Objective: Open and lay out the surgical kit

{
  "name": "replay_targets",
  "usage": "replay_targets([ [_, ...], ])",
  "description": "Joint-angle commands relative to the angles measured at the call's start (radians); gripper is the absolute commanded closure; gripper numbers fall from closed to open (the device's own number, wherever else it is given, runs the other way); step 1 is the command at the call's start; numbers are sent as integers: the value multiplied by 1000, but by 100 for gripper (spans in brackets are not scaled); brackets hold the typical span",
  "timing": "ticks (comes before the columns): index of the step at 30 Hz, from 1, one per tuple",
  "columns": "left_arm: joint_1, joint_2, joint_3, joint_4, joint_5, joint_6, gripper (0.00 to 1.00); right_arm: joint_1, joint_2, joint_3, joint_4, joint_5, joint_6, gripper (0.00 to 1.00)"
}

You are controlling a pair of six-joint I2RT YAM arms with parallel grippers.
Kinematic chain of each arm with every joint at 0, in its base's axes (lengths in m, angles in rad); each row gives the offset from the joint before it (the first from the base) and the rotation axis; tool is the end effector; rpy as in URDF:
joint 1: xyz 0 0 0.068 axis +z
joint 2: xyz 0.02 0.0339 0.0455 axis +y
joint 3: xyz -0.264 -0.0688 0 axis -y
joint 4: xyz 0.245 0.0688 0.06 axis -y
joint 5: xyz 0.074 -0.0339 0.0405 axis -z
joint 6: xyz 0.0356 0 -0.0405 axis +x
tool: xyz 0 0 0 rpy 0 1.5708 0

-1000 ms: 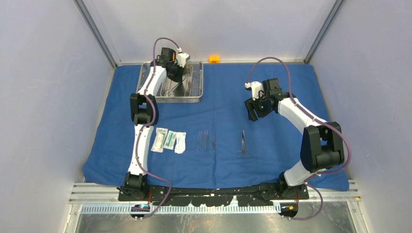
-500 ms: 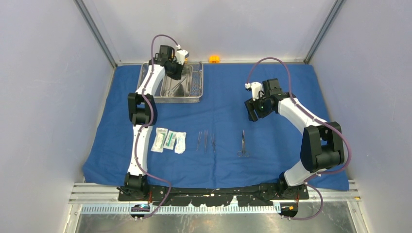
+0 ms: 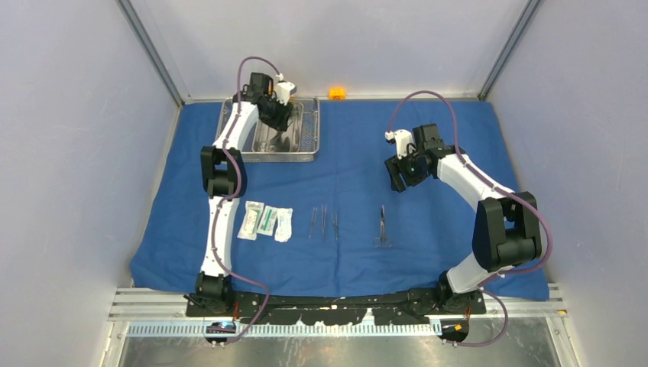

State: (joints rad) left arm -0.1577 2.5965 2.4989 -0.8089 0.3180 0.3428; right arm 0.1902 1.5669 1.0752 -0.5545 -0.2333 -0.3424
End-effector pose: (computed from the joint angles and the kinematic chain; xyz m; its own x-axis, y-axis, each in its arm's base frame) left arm 0.5532 -0.0992 0.2013 -0.6182 0.4216 -0.6634 0.5812 0.8134 -0.0246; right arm 0.3104 0.0681 0.2207 -0.7007 -0.4675 -0.5390 -0.5657 0.8243 0.0203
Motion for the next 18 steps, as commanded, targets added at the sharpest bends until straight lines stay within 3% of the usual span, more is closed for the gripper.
replay_targets([
  [1,20,-52,-35,-82,16,57,53,2,-3,28,6,-1,-14,34],
  [14,44,-29,-79,-204,-28,173,52,2,4,28,-6,-9,-20,35],
  [18,48,-64,-170,-211,-43,206,54,2,3,25,-9,-6,-21,35],
])
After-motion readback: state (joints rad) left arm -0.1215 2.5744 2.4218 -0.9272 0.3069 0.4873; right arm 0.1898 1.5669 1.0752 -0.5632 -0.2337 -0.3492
